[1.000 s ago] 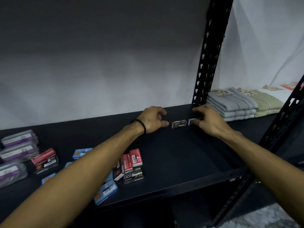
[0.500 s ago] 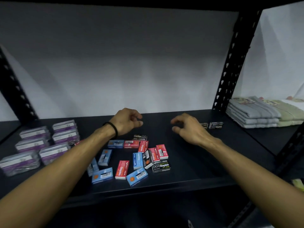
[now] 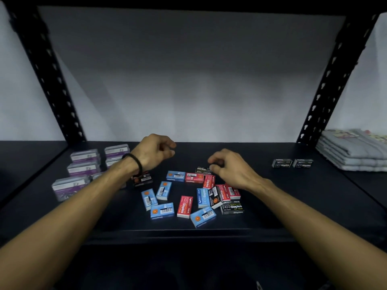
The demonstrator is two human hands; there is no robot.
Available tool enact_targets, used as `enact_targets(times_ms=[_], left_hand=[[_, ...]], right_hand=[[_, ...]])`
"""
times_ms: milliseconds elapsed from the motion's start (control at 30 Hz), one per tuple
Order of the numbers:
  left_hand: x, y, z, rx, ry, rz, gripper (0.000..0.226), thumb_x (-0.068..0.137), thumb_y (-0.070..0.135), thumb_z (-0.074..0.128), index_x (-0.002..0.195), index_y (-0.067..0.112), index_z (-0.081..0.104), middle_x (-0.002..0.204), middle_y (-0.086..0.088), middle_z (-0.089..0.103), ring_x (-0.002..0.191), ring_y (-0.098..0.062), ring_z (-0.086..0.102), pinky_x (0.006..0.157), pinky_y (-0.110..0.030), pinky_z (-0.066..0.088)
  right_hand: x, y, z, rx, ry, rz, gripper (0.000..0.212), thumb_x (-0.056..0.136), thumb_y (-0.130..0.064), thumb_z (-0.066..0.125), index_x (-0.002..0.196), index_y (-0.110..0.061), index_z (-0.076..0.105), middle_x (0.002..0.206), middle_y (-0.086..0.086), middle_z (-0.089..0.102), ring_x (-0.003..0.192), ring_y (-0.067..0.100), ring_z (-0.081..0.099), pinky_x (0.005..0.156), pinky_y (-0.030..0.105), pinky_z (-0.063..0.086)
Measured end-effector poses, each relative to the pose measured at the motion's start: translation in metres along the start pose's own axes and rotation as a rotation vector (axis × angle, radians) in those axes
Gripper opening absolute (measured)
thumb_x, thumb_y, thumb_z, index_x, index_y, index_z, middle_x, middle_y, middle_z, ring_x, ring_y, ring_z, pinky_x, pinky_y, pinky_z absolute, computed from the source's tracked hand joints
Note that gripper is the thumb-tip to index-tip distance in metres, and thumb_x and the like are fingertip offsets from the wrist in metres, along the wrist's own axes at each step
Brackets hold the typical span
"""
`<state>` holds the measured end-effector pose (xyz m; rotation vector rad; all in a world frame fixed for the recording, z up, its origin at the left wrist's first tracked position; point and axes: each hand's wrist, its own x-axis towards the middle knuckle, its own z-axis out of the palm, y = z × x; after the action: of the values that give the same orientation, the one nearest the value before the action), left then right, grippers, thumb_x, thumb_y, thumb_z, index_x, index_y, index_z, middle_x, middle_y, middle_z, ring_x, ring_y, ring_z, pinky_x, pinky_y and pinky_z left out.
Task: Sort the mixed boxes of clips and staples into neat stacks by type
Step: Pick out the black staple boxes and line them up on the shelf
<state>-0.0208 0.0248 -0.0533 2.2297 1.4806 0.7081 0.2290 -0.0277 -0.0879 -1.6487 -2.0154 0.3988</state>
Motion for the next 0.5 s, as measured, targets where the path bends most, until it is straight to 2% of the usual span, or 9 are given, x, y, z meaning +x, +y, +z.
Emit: enact_targets(times_ms=[133,267,367,500], left_hand=[[-0.007,-0.010,-0.013,0.039,0.026,-0.018,0.021,0.090,0.016,0.065,0.111,0.019,0.068,0.096,0.002,0.067,0.090,-0.013,0.062,0.076,-0.021,0.046],[-0.014,-0.018,-0.024,0.077,0.008,-0.035,0.022,0.087,0.011,0.068,0.108,0.016,0.068,0.087,0.003,0.068,0.083,-0.011,0.064,0.078,-0.024,0.052],[-0.023,-0.021,-0.028,0.131,0.012,-0.033,0.023,0.086,0.012,0.069,0.109,0.015,0.067,0.089,0.003,0.069,0.083,-0.010,0.064,0.069,-0.014,0.046],[-0.038,-0.026,-0.020,0.260,-0.006,-0.020,0.029,0.087,0.018,0.069,0.115,0.019,0.065,0.101,0.002,0.069,0.094,-0.014,0.065,0.079,-0.025,0.052]], right_hand=[[0.008,-0.013,0.009,0.010,-0.016,-0.011,0.025,0.097,-0.027,0.061,0.120,-0.019,0.065,0.120,-0.002,0.056,0.105,0.009,0.056,0.081,0.020,0.043],[0.018,-0.034,0.022,0.026,-0.036,-0.062,0.025,0.097,-0.026,0.061,0.120,-0.018,0.067,0.118,-0.002,0.057,0.107,0.012,0.058,0.088,0.025,0.047],[0.029,-0.055,0.037,0.036,-0.063,-0.105,0.024,0.096,-0.026,0.061,0.118,-0.019,0.068,0.117,-0.001,0.058,0.107,0.013,0.059,0.093,0.031,0.050],[0.044,-0.076,0.049,0.014,-0.120,-0.140,0.024,0.096,-0.028,0.061,0.119,-0.022,0.067,0.120,-0.003,0.058,0.110,0.013,0.058,0.095,0.034,0.050]])
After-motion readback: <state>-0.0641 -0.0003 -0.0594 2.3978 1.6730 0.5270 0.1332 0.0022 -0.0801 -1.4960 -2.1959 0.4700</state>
